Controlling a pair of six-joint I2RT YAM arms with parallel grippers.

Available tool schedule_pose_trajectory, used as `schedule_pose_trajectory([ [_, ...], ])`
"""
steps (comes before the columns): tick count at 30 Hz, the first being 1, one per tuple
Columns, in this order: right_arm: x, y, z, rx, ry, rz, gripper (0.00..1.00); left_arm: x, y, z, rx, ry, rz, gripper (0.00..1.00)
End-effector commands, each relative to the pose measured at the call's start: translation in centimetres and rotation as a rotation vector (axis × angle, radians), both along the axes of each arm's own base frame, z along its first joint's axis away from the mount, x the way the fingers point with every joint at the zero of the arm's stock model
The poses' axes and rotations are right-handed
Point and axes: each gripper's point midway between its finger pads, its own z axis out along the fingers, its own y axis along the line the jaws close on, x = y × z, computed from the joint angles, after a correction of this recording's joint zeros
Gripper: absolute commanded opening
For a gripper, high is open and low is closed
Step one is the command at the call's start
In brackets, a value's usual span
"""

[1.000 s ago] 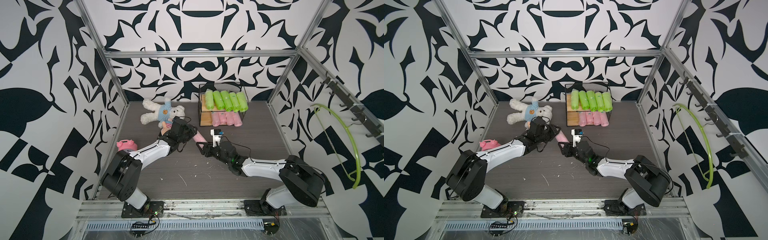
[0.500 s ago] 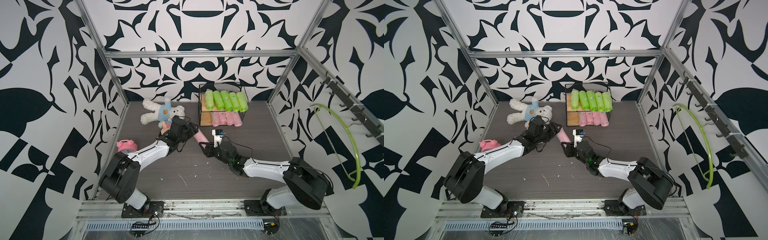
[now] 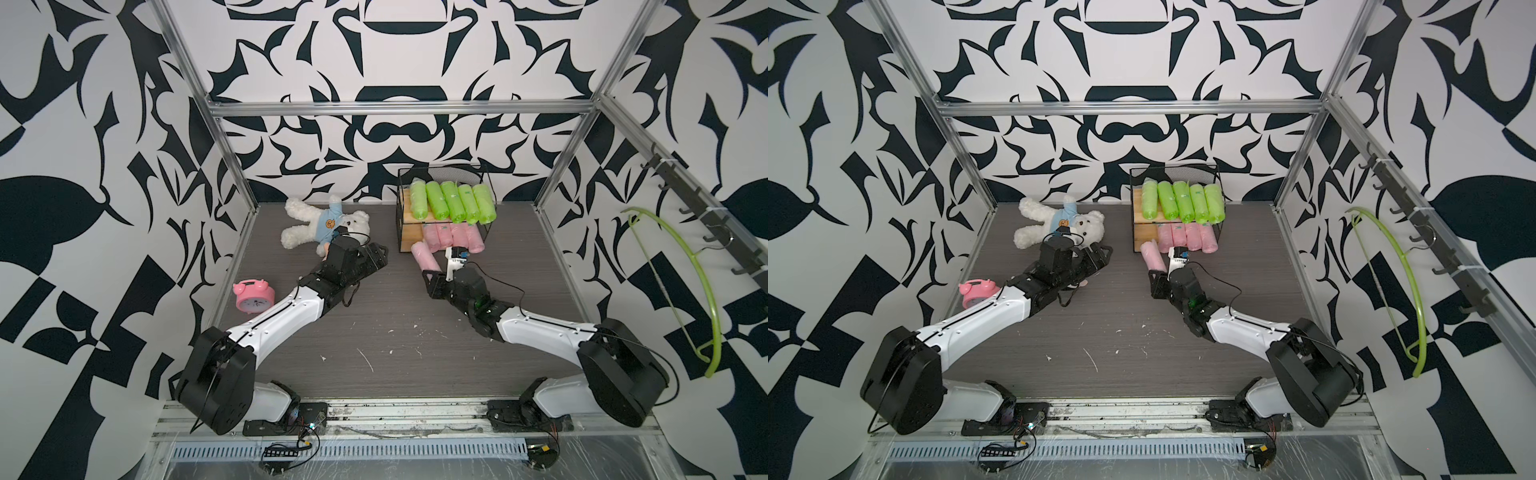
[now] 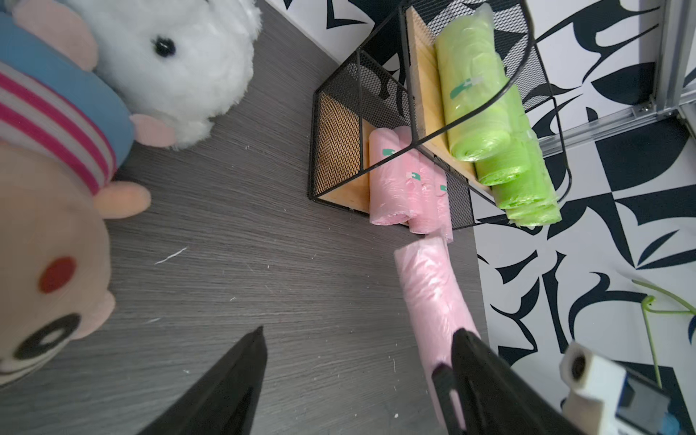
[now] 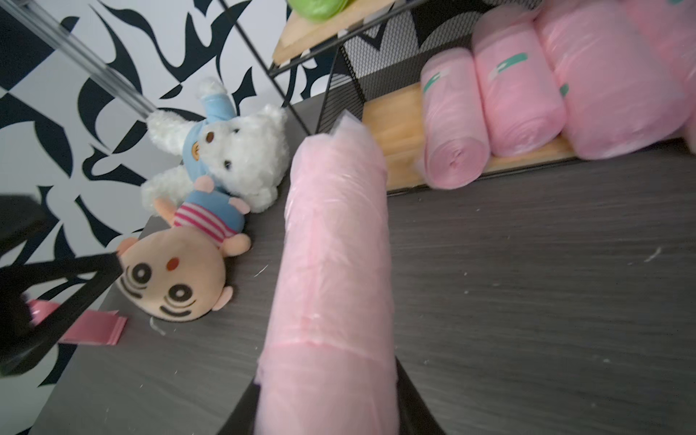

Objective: Sort the rolls of trash bags by color and place them on the shelf
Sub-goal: Place the roll of trash bags on the shelf.

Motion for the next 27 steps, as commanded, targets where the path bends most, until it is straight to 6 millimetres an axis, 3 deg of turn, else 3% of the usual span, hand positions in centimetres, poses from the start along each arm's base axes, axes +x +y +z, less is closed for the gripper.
schedule_pose_trajectory([
  [1, 3.2, 0.2, 3.9, 0.039, -0.132, -0.058, 0.33, -0.6, 0.7, 0.2, 0.055, -0.026, -0.022, 0.84],
  [13, 9.6, 2.5, 1.1, 0.052, -0.135, -0.151, 0.33, -1.1, 0.6, 0.4, 0.061, -0.028, -0.051, 0.84],
  [19, 12.0, 3.2, -1.3, 0.057, -0.132, -0.206, 0.33, -1.2, 0.7, 0.4, 0.062, -0.031, -0.05, 0.84],
  [27, 14.5, 3.4, -2.9, 0.039, -0.153, -0.27, 0.33, -1.3, 1.0, 0.2, 0.068, -0.026, -0.053, 0.84],
])
